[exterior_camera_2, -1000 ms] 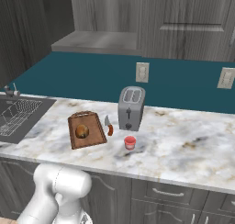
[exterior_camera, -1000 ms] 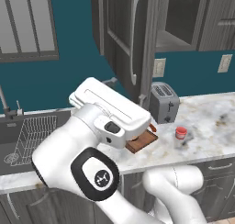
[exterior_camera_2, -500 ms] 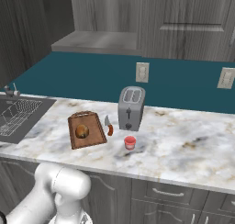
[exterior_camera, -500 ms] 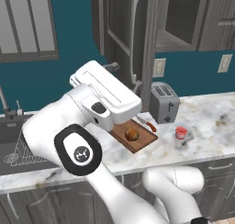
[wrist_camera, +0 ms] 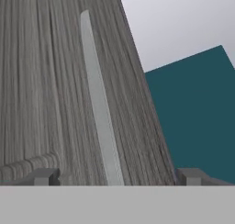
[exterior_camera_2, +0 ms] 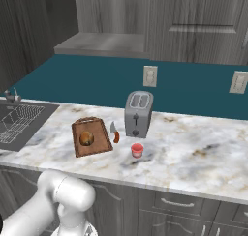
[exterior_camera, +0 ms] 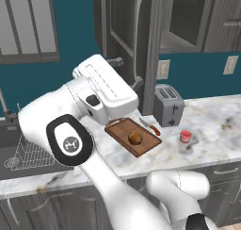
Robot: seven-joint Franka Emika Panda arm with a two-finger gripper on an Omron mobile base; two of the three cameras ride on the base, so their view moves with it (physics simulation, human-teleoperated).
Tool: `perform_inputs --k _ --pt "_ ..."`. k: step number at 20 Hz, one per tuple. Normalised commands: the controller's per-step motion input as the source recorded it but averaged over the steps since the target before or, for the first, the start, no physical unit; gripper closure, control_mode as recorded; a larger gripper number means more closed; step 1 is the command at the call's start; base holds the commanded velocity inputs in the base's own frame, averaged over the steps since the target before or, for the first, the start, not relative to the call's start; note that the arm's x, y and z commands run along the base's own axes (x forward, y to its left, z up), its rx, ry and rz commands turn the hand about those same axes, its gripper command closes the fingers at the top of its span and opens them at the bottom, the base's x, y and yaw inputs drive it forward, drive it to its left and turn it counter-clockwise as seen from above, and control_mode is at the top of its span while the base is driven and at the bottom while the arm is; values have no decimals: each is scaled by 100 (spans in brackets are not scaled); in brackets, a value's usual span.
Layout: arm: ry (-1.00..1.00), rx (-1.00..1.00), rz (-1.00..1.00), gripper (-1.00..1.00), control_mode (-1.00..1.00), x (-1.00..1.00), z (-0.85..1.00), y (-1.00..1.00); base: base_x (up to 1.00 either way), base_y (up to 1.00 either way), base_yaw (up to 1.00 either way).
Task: Pick the bread, place it on the cutting board, pick the jam, place it on the counter, and close the cabinet.
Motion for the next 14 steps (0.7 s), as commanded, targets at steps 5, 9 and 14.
perform_inputs --k 5,9,14 --pt "0 0 -1 -100 -100 20 0 -2 0 0 0" --pt "0 0 0 -100 -100 13 0 0 0 0 0" --pt "0 0 0 -100 -100 6 0 -14 0 0 0"
